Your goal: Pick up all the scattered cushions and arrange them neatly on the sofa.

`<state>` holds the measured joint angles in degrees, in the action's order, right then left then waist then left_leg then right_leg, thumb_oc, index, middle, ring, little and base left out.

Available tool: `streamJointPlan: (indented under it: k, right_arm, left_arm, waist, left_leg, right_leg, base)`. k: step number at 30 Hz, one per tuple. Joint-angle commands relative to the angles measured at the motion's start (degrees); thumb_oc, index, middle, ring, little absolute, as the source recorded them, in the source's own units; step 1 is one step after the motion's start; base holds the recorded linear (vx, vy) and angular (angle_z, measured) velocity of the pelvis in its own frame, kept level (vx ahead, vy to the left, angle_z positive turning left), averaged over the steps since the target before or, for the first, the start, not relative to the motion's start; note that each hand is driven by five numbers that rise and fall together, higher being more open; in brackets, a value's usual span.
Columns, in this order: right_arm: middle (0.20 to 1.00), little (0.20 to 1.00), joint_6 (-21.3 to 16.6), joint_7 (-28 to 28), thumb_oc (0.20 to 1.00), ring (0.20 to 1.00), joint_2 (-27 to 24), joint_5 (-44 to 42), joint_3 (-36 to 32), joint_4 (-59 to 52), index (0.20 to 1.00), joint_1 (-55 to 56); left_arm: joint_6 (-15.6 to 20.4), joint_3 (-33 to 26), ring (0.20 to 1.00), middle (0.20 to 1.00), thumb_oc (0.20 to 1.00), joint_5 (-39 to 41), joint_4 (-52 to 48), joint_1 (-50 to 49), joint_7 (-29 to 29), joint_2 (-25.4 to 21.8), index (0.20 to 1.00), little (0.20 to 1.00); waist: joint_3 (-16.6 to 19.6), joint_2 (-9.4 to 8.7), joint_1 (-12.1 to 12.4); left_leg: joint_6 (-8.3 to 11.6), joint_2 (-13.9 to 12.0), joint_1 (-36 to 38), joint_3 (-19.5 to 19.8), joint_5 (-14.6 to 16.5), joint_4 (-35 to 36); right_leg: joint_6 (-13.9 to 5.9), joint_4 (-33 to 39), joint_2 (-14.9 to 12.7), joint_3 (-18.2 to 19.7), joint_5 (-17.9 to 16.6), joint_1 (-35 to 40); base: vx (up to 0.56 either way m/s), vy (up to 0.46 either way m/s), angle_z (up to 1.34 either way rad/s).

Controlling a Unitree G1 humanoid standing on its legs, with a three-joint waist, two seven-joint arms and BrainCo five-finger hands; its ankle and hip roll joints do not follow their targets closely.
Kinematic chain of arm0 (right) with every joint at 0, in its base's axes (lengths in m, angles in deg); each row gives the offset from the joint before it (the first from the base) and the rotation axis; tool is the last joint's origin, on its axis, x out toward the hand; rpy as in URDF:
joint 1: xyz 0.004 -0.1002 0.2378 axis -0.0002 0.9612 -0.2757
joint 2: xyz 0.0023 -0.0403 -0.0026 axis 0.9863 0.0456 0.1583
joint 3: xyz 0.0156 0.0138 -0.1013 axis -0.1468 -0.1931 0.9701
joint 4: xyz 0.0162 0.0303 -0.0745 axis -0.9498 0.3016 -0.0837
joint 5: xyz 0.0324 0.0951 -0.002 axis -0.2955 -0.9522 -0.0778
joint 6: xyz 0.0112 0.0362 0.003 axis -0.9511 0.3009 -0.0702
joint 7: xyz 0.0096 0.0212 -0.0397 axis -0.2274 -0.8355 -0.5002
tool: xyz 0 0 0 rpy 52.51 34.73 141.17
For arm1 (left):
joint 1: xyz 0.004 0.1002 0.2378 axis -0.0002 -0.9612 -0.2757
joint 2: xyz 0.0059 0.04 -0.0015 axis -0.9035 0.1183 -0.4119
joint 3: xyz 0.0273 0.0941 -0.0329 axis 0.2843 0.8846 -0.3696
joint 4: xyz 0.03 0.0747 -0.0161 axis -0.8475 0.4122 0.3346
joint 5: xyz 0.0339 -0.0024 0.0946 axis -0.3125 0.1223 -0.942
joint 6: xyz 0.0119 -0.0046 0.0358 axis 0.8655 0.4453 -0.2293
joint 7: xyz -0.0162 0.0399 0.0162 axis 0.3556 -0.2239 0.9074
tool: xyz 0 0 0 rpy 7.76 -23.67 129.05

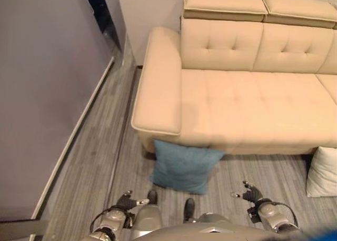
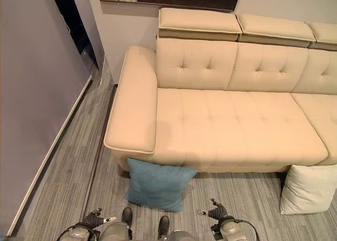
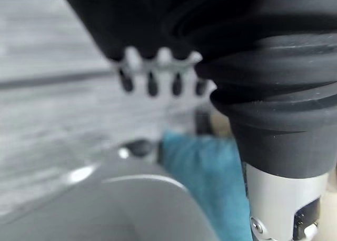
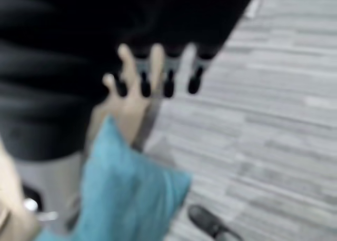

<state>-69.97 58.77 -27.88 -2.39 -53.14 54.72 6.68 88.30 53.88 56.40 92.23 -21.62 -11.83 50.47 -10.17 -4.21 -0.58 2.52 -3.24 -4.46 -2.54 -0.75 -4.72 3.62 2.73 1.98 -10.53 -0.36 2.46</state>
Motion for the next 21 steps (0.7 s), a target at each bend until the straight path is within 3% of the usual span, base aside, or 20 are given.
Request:
streamJointPlan:
  k: [1,7,10,15,16,21]
  right_arm:
    - [1.0,1.0,-1.57,0.63,1.0,1.0,-0.17,-0.55,0.39,-1.56,1.0,-0.56]
    - [1.0,1.0,-2.02,1.75,1.0,1.0,-0.05,-1.46,-0.08,-1.42,1.0,-2.99]
    - [1.0,1.0,-2.93,5.08,1.0,1.0,-1.2,-4.27,-1.96,-0.66,1.0,-6.28]
    - [1.0,1.0,-3.83,8.65,1.0,1.0,-2.73,-6.53,-1.43,-2.61,1.0,-11.72]
    - [1.0,1.0,-3.93,10.14,1.0,1.0,-3.52,-7.16,-0.54,-3.35,1.0,-14.96]
    - [1.0,1.0,-4.75,14.01,1.0,1.0,-4.95,-7.29,0.91,-6.97,1.0,-20.75]
  left_arm:
    - [1.44,1.16,1.0,1.0,1.0,0.49,-1.77,-0.07,0.32,-1.54,1.0,1.0]
    - [2.38,-0.22,1.0,1.0,1.0,2.75,-4.99,0.98,1.89,-3.47,1.0,1.0]
    - [3.98,0.42,1.0,1.0,1.0,6.49,-10.16,6.02,5.47,-5.02,1.0,1.0]
    - [5.62,2.38,1.0,1.0,1.0,10.83,-15.1,12.39,8.96,-5.39,1.0,1.0]
    - [5.91,3.43,1.0,1.0,1.0,12.12,-16.34,15.93,10.23,-5.56,1.0,1.0]
    - [6.75,4.9,1.0,1.0,1.0,12.56,-19.15,22.99,15.21,-6.04,1.0,1.0]
  waist:
    - [0.89,-2.41,1.66]
    - [-0.74,-2.63,2.8]
    - [-4.59,-2.17,1.84]
    - [-6.28,-1.25,0.43]
    - [-6.85,-0.64,0.14]
    - [-7.46,-0.03,-0.71]
  left_leg:
    - [-2.54,2.58,0.73,-1.48,1.38,-1.52]
    - [-4.29,3.11,-0.97,-5.01,4.41,-5.26]
    - [-4.5,3.48,-8.84,-5.18,4.96,-9.73]
    - [-4.85,2.47,-21.32,-5.92,5.37,-16.5]
    - [-4.57,1.52,-26.33,-5.87,7.55,-20.54]
    - [-4.62,0.33,-37.62,-5.86,8.18,-26.67]
  right_leg:
    - [-6.23,-5.7,-5.8,3.63,-2.18,-3.19]
    - [-7.61,-8.99,-7.71,4.65,-2.24,-6.63]
    - [-7.27,-12.45,-8.57,4.43,-3.05,-14.8]
    - [-6.52,-17.93,-8.31,5.64,-3.45,-28.09]
    - [-6.65,-20.82,-7.79,6.31,-2.01,-33.07]
    - [-6.39,-26.21,-7.5,7.35,-1.59,-44.52]
  base:
    - [0.04,0.153,-0.33]
    - [-0.05,0.127,-0.4]
    - [-0.25,0.029,0.05]
    - [-0.19,0.006,0.01]
    - [-0.08,-0.008,-0.16]
    - [-0.1,-0.015,-0.15]
